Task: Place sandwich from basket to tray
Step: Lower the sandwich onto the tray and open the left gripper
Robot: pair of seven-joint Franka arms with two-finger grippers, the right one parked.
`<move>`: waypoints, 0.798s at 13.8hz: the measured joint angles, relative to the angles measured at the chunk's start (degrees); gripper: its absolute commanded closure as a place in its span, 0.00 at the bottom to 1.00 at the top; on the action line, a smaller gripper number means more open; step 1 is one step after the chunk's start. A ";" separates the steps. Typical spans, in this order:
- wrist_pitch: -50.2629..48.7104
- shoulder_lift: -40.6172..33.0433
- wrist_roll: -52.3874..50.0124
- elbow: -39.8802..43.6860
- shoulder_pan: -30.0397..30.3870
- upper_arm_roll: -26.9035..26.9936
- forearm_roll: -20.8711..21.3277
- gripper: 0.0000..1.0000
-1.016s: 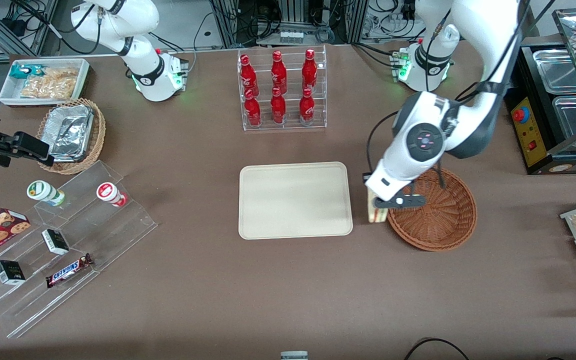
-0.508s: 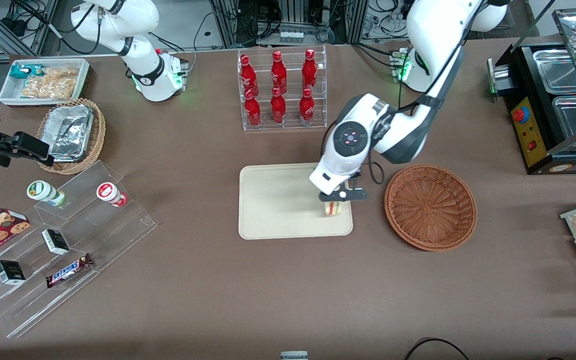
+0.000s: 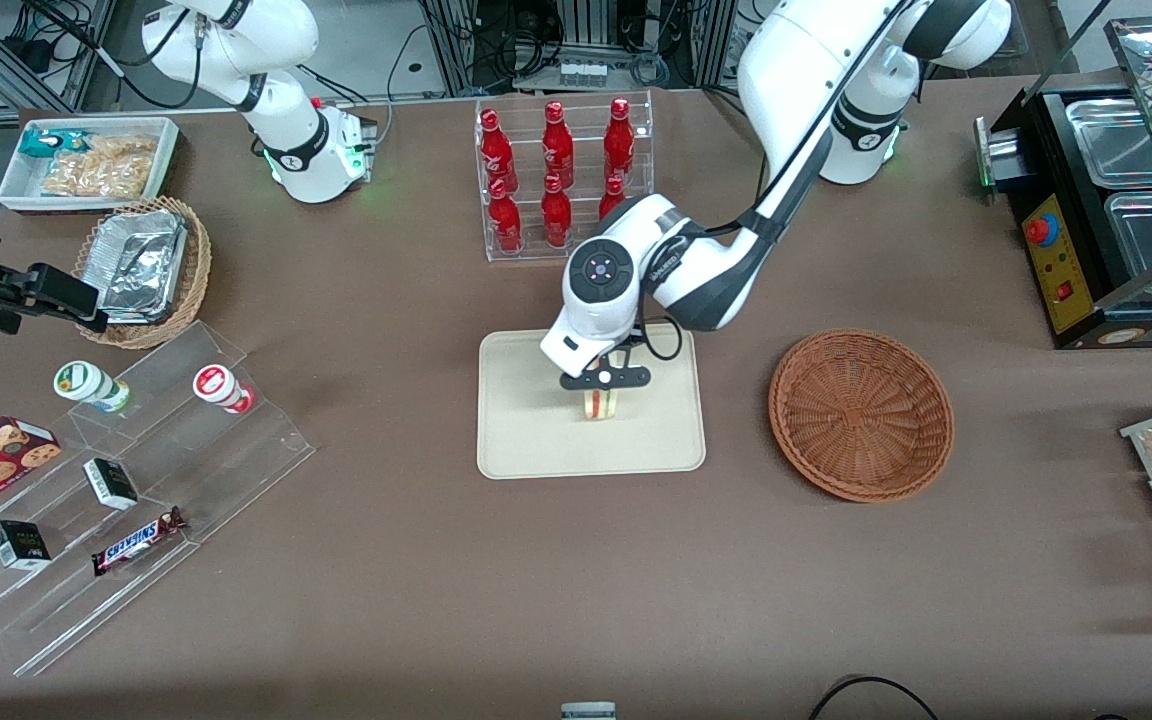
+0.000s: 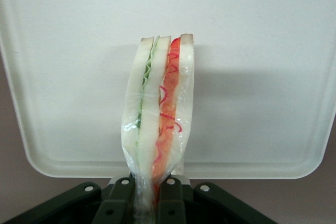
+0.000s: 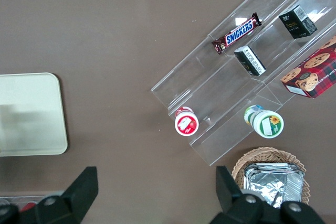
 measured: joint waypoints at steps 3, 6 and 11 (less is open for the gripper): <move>0.61 1.24 -0.91 0.19 -0.59 0.21 1.88 1.00; 0.71 1.49 -1.15 0.92 -0.53 0.98 2.59 0.99; 4.34 3.53 -1.34 1.27 -0.55 2.03 2.63 0.72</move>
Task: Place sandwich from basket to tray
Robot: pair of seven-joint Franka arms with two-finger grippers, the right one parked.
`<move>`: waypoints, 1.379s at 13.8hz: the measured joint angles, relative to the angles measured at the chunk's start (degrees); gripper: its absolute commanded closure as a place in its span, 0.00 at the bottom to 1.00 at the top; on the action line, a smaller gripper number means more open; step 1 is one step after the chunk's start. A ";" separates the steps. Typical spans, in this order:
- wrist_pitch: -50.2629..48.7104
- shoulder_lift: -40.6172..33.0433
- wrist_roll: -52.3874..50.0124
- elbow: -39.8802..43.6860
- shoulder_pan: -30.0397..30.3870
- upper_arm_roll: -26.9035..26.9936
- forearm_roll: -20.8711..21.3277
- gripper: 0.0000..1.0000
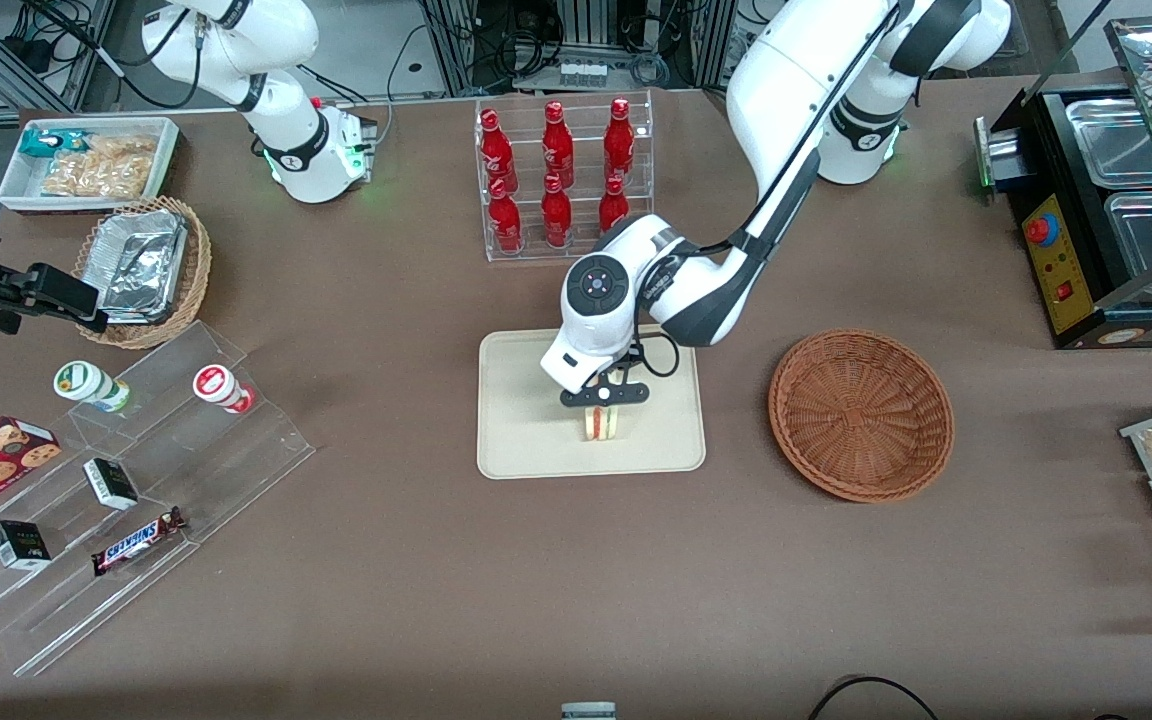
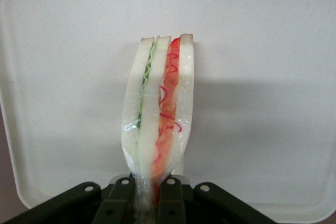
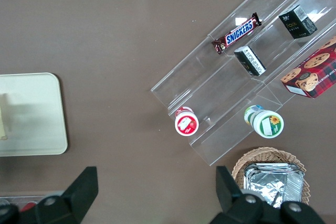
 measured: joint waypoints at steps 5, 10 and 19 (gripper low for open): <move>0.57 0.73 -0.21 1.34 -0.03 -0.02 0.02 0.00; -4.09 -3.22 -0.21 4.09 0.03 1.17 0.24 0.00; -18.57 -12.84 -2.45 4.09 3.43 5.51 0.21 0.00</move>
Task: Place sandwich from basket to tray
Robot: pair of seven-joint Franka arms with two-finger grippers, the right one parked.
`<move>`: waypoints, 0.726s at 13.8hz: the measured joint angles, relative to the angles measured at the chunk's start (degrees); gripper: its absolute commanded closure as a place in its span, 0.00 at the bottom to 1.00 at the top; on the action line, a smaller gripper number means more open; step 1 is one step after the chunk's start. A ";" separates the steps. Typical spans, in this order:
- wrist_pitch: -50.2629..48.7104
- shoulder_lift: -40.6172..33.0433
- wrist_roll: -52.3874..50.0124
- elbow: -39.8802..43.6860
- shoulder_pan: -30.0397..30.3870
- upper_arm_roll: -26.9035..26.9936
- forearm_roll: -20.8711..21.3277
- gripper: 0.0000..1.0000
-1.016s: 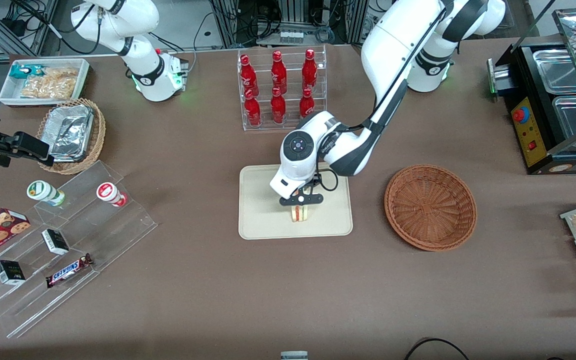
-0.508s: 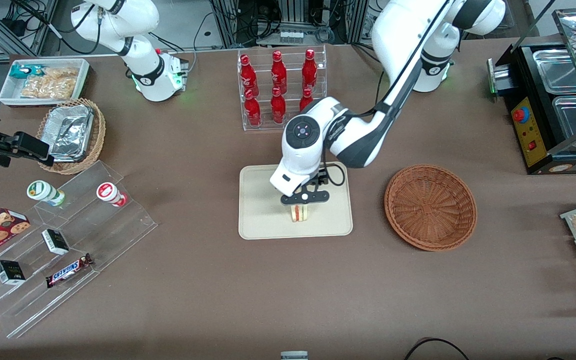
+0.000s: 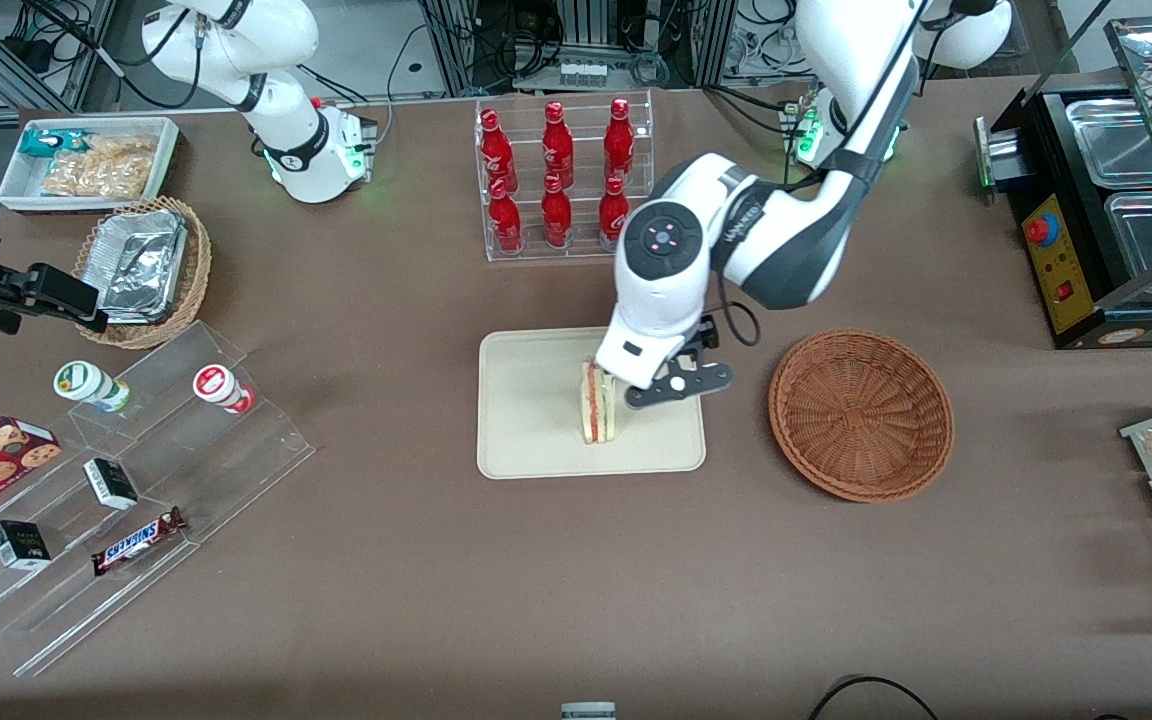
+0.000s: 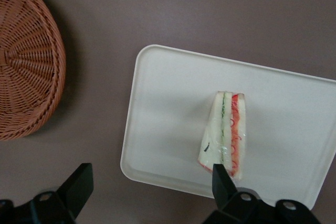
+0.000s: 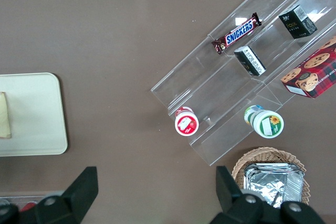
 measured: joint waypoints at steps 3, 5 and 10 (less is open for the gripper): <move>-1.61 -0.51 -0.04 -0.18 3.13 0.19 0.01 0.00; -3.17 -1.38 0.68 -0.47 6.09 0.28 0.01 0.00; -4.14 -6.88 12.92 -6.03 14.18 0.42 -0.04 0.00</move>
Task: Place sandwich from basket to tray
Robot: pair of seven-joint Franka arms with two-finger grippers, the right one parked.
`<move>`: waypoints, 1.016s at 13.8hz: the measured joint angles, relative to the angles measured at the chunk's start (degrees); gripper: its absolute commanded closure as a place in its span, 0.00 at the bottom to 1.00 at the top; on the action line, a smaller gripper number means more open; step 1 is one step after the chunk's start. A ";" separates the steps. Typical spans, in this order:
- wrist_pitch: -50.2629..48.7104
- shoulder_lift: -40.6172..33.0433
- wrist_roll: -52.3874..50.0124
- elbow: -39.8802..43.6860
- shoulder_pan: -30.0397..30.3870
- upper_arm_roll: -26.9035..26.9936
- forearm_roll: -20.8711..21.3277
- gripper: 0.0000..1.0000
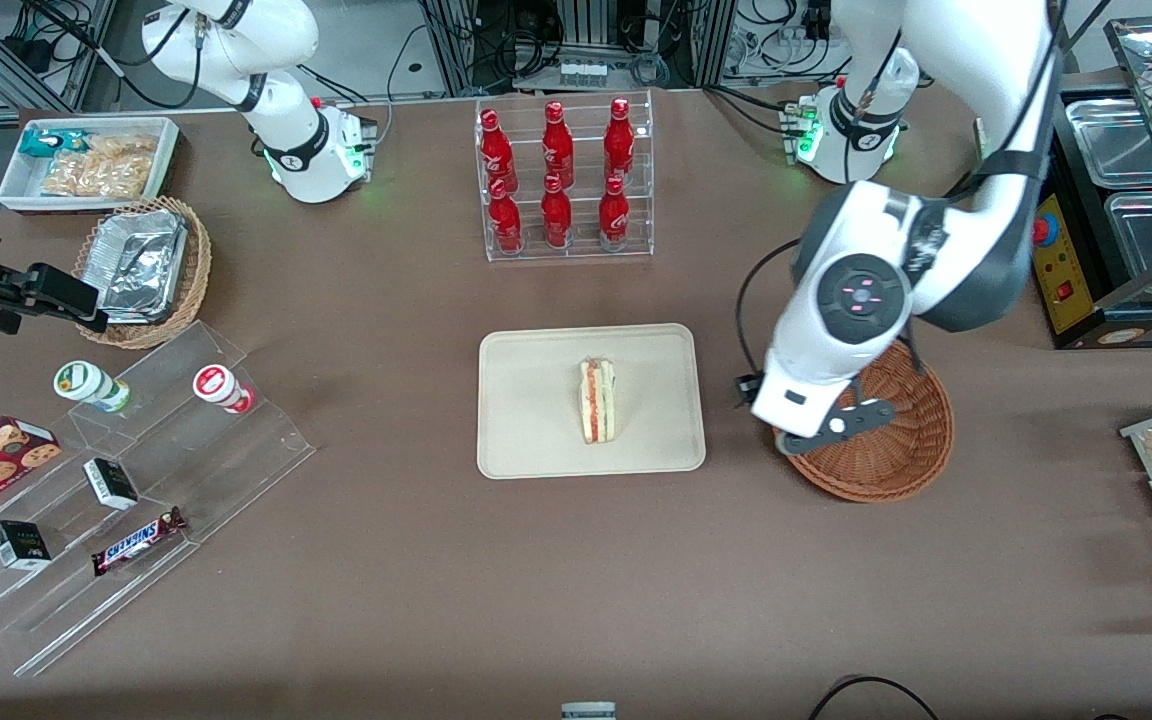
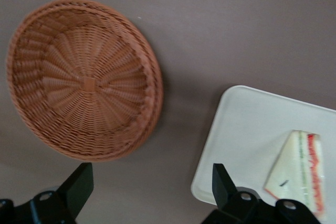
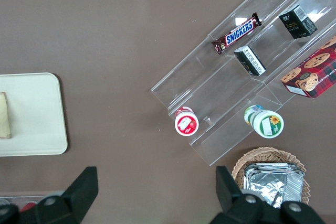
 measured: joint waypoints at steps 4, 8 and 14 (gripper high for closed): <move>-4.70 -5.81 13.28 -4.48 6.40 0.05 -0.10 0.00; -8.20 -13.10 24.98 -7.37 11.42 -0.04 -1.09 0.00; -12.39 -20.59 41.48 -8.34 18.85 -0.06 -1.40 0.00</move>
